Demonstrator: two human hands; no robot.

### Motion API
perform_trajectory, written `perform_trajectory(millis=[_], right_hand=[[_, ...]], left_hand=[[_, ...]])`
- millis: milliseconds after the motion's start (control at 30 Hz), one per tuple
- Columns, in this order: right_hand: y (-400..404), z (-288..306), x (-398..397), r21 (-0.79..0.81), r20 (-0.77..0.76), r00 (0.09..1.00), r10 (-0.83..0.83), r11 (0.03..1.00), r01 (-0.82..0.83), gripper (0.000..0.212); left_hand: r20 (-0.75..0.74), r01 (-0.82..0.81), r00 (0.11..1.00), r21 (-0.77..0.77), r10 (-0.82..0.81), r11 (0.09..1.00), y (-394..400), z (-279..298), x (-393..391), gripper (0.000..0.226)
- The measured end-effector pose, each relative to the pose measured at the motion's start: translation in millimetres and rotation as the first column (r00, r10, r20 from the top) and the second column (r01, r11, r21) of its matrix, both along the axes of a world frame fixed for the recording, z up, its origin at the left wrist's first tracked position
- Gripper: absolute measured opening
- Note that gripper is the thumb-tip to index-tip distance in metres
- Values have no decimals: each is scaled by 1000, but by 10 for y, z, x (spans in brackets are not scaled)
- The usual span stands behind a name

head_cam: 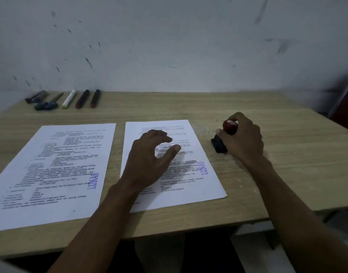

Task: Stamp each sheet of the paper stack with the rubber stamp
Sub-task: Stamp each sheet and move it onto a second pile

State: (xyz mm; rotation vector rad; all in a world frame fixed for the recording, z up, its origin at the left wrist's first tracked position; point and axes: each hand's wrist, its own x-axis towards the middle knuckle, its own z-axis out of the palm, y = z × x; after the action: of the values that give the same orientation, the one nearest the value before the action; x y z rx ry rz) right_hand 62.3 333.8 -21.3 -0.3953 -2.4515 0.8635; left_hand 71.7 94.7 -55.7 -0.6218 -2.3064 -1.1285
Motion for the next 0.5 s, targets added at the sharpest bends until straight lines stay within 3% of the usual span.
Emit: perform_trajectory(millis=[500], right_hand=[[-25,-116,-114,77,1,1000,-5,997,5,35]], left_hand=[[-14,-11,1000,-9,11,1000,-4,0,13,34]])
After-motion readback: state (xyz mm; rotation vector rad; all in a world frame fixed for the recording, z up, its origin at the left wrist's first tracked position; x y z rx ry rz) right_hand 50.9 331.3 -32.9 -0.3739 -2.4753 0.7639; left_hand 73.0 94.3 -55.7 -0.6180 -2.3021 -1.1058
